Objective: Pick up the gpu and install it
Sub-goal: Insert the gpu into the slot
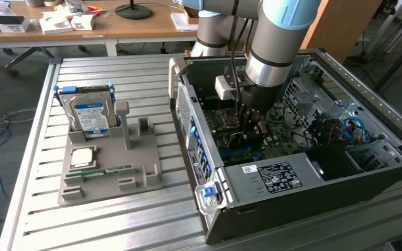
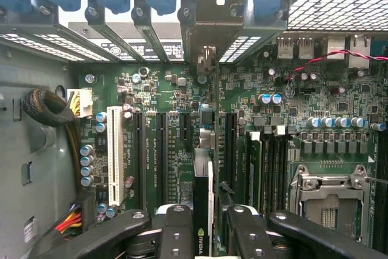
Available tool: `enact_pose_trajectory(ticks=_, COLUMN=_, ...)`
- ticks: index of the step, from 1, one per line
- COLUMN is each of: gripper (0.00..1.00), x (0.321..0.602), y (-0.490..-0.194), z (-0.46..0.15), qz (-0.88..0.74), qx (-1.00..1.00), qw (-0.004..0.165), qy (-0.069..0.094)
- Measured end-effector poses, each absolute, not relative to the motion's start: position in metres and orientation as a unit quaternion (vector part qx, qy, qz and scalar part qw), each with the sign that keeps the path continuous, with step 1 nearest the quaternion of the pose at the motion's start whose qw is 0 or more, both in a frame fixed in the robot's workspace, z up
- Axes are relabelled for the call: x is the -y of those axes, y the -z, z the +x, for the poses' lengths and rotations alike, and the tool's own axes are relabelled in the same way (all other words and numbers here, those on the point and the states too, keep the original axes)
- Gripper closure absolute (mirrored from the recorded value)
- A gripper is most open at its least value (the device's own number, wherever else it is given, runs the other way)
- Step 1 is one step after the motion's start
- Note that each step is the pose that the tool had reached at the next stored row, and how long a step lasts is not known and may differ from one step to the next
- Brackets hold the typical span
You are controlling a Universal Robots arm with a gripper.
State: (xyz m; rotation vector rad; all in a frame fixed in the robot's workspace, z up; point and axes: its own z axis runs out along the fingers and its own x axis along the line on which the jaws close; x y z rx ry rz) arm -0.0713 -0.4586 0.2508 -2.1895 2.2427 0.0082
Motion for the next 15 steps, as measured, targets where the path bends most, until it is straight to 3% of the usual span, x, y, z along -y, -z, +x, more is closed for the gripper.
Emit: enact_pose_trajectory(ticks=15, gripper=0.74, x=0.4587, y=-0.2510, z=-0.0716, qz=-0.699, qx=-0.716, qw=0.004, qy=-0.003)
